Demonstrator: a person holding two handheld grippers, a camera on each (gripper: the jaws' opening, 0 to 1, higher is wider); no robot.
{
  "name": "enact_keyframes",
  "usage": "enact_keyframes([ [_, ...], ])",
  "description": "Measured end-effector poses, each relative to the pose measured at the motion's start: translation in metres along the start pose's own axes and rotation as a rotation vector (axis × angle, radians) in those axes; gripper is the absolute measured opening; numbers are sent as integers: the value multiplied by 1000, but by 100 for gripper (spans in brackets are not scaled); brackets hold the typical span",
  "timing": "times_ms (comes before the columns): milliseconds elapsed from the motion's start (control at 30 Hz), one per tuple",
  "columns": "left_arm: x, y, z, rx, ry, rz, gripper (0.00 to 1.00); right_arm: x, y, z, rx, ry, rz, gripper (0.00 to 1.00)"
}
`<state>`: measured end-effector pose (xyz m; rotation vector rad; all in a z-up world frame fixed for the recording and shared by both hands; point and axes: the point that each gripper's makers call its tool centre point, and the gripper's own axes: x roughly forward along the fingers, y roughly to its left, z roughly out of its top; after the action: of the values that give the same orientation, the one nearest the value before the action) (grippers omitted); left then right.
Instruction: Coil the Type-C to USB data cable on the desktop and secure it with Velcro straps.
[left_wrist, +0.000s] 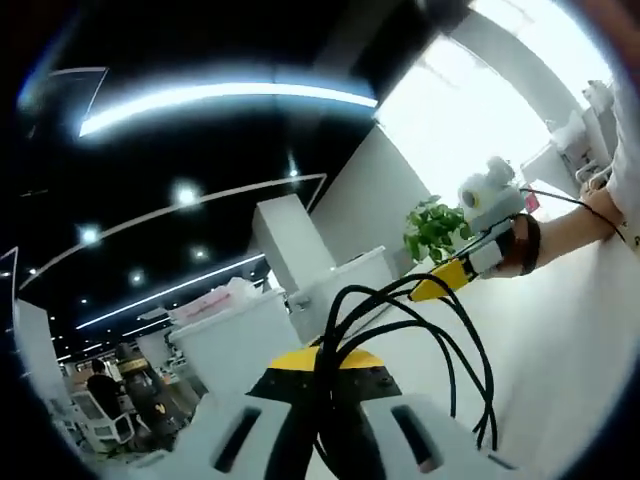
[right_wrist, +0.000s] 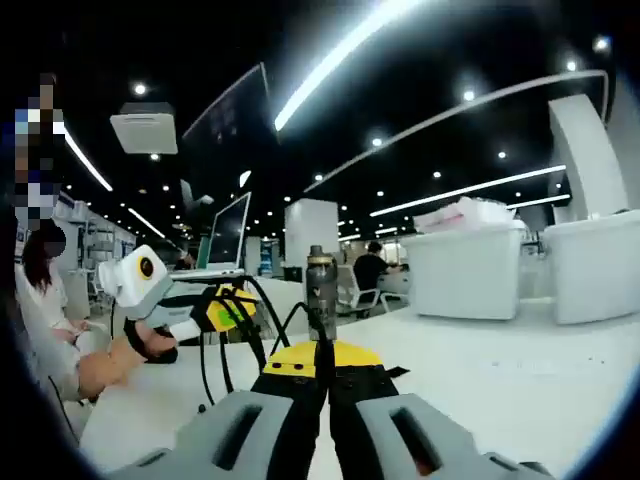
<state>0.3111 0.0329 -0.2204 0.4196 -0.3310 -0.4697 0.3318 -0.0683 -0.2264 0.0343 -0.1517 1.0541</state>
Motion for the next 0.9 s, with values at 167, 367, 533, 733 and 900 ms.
enact_keyframes([
  [167, -1, 7, 3, 57, -28, 48, 6, 1, 12, 5, -28, 2, 30, 1],
  [367, 0, 8, 3, 67, -35, 60, 14, 0, 27, 13, -16, -30, 98, 1],
  [533, 0, 6, 3, 78, -34, 53, 16, -1, 39, 13, 9, -13, 173, 1],
  [733, -1, 3, 5, 109, -38, 44, 19, -5, 52, 14, 145, 0, 291, 1],
  [900, 0, -2, 5, 205, -26, 19, 10, -6, 47, 11, 200, 0, 297, 2],
])
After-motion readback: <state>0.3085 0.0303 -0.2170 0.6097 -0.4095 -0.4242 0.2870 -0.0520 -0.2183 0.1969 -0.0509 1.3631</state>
